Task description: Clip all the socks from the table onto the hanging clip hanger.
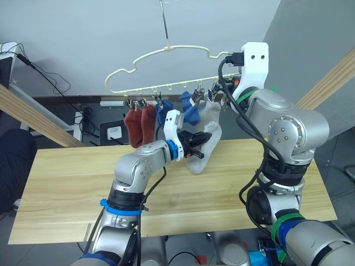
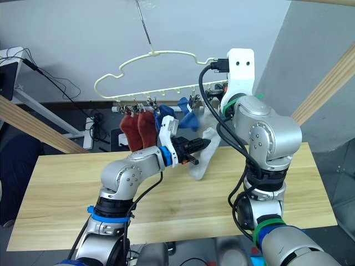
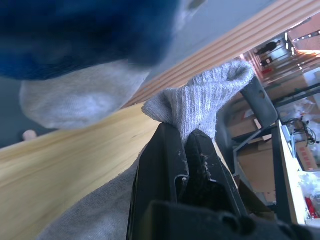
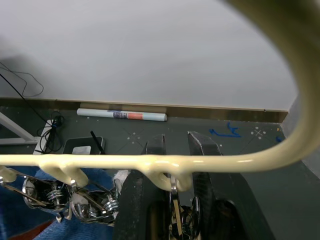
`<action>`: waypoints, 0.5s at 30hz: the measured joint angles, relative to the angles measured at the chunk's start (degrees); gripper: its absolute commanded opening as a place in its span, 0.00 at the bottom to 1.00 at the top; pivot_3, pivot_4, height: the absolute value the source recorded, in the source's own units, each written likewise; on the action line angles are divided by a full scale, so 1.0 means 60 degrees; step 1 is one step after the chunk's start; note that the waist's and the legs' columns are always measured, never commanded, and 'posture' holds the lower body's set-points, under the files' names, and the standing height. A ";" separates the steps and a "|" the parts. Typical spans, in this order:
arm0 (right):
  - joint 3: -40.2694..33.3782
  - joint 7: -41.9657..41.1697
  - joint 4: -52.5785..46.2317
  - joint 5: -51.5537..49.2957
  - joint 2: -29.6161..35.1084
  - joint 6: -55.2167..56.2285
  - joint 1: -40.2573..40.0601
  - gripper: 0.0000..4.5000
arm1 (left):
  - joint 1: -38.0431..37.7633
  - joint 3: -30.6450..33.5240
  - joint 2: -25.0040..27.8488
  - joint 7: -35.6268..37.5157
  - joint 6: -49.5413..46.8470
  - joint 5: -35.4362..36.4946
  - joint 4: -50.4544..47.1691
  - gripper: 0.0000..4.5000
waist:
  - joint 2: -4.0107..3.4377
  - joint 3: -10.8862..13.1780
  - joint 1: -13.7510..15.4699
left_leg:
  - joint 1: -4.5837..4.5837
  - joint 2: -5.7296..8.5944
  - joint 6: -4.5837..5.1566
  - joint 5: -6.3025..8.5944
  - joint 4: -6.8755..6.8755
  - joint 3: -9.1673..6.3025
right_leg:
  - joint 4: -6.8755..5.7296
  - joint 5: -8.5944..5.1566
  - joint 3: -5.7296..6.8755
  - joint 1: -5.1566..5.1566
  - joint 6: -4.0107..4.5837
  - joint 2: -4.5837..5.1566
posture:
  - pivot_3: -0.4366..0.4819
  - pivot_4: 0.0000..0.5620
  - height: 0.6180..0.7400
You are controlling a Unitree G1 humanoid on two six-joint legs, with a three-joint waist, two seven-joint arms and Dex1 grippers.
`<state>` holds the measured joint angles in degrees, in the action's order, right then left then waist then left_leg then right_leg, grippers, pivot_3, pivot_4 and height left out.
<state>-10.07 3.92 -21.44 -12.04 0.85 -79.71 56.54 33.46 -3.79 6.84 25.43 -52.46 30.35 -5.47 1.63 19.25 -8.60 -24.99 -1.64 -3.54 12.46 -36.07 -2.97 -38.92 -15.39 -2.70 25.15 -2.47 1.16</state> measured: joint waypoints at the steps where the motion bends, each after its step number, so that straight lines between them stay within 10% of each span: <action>1: -0.0001 0.0003 0.0000 0.0002 -0.0007 -0.0011 0.0000 0.13 | 0.0047 -0.0020 -0.0061 -0.0008 0.0073 -0.0048 0.0135 0.01 | -0.0001 0.0000 -0.0003 | 0.0000 0.0002 0.0000 0.0000 -0.0001 0.0001 | -0.0001 0.0000 -0.0001 -0.0001 0.0000 0.0001 | 0.13 0.67 1.00; 15: -0.0018 0.0026 0.0000 0.0010 -0.0161 -0.0107 0.0003 0.13 | 0.0713 0.0152 -0.0562 -0.0273 0.0724 -0.0422 0.1101 0.01 | 0.0000 0.0002 -0.0057 | 0.0000 0.0002 0.0000 0.0000 -0.0001 -0.0001 | -0.0002 -0.0001 0.0001 -0.0001 -0.0001 0.0000 | 0.14 0.67 1.00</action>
<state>-10.18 4.08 -21.44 -11.98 -0.12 -80.36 56.56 37.74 -2.88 3.46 23.80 -48.12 27.82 1.13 1.63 19.26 -8.94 -24.99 -1.62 -3.54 12.46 -36.08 -2.97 -38.93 -15.39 -2.69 25.14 -2.48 1.16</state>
